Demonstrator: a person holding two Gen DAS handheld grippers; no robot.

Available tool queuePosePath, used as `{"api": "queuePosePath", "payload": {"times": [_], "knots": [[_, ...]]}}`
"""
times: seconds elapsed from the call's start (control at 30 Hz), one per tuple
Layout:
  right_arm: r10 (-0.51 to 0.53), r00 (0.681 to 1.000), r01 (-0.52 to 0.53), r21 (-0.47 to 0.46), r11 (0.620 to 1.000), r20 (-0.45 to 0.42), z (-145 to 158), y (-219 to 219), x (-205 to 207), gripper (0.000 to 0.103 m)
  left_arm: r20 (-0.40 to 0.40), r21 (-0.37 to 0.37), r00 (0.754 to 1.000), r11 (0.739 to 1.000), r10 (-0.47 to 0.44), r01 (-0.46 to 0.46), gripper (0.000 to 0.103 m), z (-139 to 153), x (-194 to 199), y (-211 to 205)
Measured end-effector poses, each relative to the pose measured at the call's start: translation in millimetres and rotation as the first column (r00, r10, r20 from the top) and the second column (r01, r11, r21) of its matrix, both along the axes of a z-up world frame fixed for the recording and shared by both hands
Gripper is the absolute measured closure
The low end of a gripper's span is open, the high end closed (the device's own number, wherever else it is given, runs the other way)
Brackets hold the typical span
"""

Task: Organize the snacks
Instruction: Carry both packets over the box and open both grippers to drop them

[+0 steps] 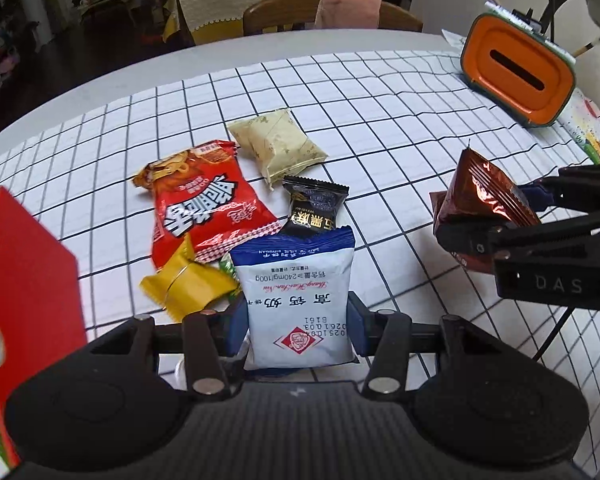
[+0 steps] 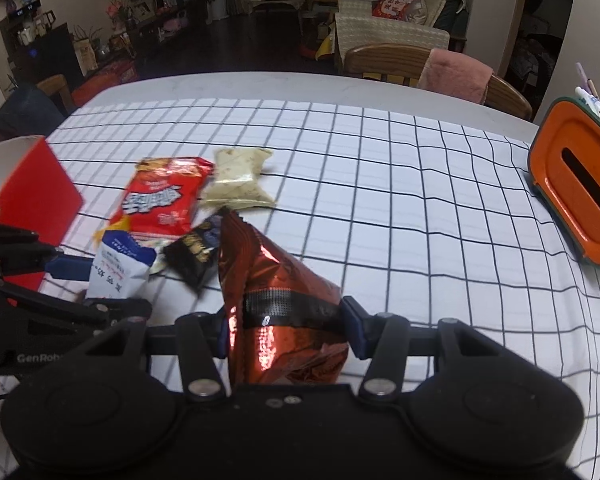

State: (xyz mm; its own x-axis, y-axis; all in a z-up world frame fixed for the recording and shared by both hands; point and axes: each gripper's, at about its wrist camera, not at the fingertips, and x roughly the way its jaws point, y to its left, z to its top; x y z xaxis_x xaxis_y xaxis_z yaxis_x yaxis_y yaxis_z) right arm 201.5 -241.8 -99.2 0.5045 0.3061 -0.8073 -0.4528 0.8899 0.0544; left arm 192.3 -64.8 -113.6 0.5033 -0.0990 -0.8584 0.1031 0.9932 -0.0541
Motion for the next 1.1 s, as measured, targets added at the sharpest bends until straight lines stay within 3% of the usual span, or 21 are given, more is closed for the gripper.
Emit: {"api": "queuePosePath", "payload": {"times": [0.63, 1.1], "knots": [[0.049, 0.999, -0.050, 0.082, 0.995, 0.024, 70, 50, -81, 0.052, 0.027, -0.036, 0.994, 0.994, 0.106, -0.105, 0.054, 65, -75, 69], [0.123, 0.991, -0.128, 0.111, 0.986, 0.053, 99, 133, -110, 0.052, 0.046, -0.032, 0.984, 0.985, 0.174, -0.172, 0.054, 90, -106, 146]]}}
